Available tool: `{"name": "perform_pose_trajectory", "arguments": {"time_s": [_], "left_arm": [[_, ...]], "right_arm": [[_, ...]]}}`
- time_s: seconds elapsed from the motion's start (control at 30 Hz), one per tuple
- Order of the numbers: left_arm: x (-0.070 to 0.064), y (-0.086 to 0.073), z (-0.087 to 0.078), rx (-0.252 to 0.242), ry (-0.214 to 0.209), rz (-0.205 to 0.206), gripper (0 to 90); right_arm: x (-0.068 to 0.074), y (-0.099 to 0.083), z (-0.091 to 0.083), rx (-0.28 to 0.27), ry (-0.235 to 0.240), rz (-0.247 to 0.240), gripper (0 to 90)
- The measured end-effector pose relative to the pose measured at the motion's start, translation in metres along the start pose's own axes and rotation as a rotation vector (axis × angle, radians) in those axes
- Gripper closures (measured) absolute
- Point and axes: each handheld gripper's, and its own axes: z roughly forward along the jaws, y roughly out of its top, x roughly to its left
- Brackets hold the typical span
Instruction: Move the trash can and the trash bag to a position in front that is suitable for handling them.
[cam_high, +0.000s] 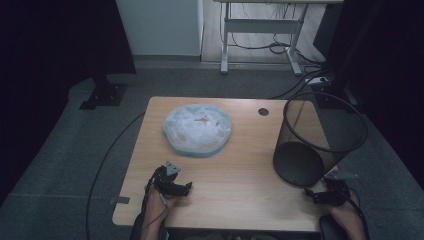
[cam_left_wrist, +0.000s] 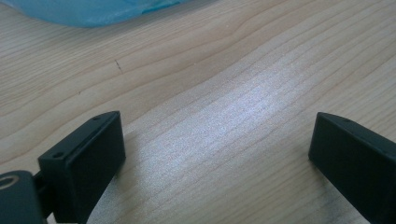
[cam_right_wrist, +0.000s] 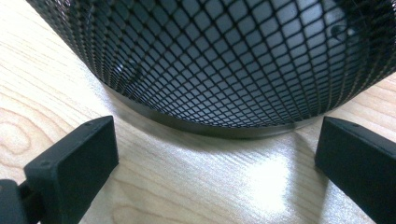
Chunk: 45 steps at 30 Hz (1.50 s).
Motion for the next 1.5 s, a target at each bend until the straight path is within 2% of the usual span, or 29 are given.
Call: {"name": "perform_pose_trajectory", "arguments": {"time_s": [0.47,0.63,0.9,1.17,1.23,1.37,1.5], "left_arm": [[0.0,0.0,0.0,0.0,0.001,-0.002,3.1],[0.0,0.0,0.0,0.0,0.001,-0.002,3.1],[-0.001,0.0,0.0,0.001,0.002,-0.001,3.0],[-0.001,0.0,0.0,0.001,0.001,0.0,2.8],[-0.001,0.0,0.0,0.002,0.0,0.0,2.6],[-0.001,0.0,0.0,0.003,-0.001,0.001,2.2],[-0.001,0.0,0.0,0.004,-0.003,0.004,1.9]], "right_arm": [[-0.002,-0.002,-0.004,0.002,0.004,-0.002,0.0],[-0.001,0.0,-0.011,-0.023,0.0,-0.013,0.0],[0.002,0.009,-0.04,-0.095,0.033,-0.064,0.0],[-0.008,0.026,-0.059,-0.16,0.057,-0.067,0.0],[-0.009,0.032,-0.063,-0.174,0.082,-0.076,0.0],[-0.008,0.037,-0.063,-0.138,0.068,-0.102,0.0],[0.001,0.037,-0.062,-0.14,0.065,-0.107,0.0]]}}
